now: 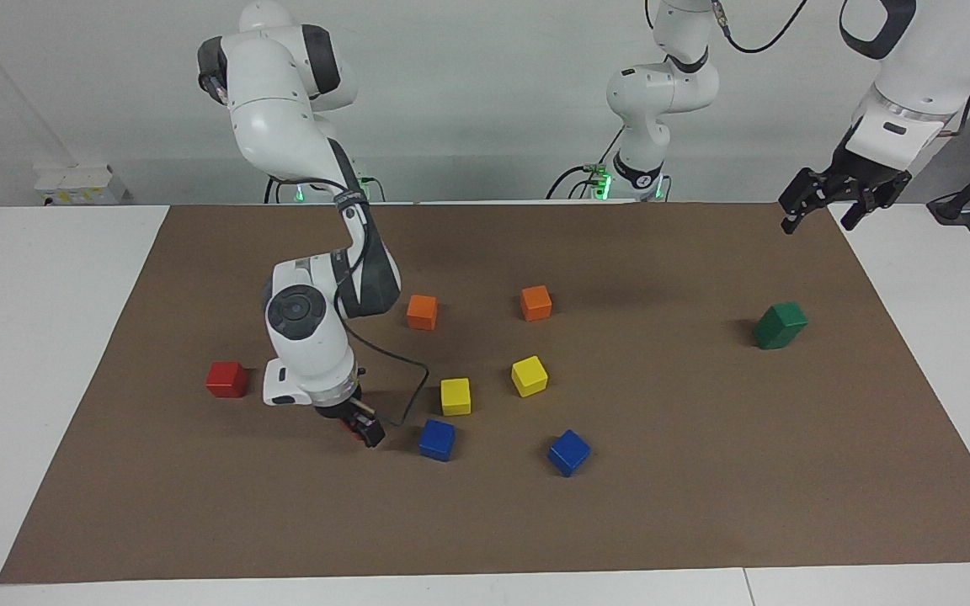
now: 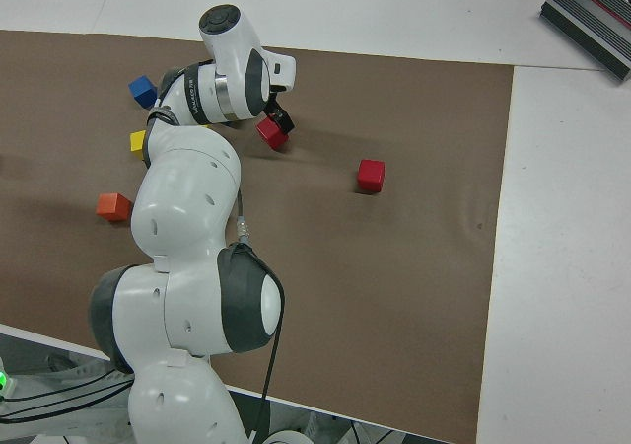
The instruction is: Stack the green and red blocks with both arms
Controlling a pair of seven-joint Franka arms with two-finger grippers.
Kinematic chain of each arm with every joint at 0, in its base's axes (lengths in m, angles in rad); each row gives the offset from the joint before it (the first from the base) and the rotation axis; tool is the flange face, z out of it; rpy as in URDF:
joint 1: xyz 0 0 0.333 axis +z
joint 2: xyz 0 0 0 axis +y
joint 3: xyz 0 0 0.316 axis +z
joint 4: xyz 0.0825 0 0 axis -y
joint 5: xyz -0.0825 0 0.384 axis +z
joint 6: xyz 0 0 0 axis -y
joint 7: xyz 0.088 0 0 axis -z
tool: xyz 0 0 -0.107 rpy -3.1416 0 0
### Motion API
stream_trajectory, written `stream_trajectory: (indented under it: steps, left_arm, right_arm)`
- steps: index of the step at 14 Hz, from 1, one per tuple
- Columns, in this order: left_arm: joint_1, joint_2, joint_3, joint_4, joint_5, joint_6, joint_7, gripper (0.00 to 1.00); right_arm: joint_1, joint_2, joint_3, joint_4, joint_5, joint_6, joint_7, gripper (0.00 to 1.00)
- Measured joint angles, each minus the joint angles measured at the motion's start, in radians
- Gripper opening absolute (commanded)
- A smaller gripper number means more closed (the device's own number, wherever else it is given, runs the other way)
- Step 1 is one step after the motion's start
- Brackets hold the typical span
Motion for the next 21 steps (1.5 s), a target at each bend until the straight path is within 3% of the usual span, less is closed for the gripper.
stream_trajectory:
  steps: [1,2,3,9,13,17,21]
  left_arm:
    - [0.000,0.000,0.000,0.000,0.000,0.000,0.000,1.00]
    - [0.000,0.000,0.000,0.000,0.000,0.000,0.000,1.00]
    - [0.000,0.000,-0.001,0.000,0.000,0.000,0.000,1.00]
    - [0.000,0.000,-0.001,0.000,0.000,0.000,0.000,1.00]
    - [0.000,0.000,-0.001,0.000,0.000,0.000,0.000,1.00]
    - [0.000,0.000,-0.001,0.000,0.000,0.000,0.000,1.00]
    - [0.000,0.000,-0.001,0.000,0.000,0.000,0.000,1.00]
  right_arm:
    - [0.000,0.000,0.000,-0.004,0.000,0.007,-0.005,0.58]
    - [0.000,0.000,0.000,-0.007,0.000,0.010,-0.008,0.22]
    - [0.000,0.000,0.001,-0.008,0.000,0.010,-0.012,0.00]
    - [-0.012,-0.012,-0.007,0.001,-0.001,-0.019,-0.215,0.00]
    - [-0.075,-0.061,-0.012,0.025,-0.015,-0.060,-0.437,0.00]
    - [-0.149,-0.169,-0.014,0.006,-0.022,-0.139,-0.651,0.00]
    - [-0.234,-0.349,-0.015,-0.166,-0.024,-0.165,-0.794,0.00]
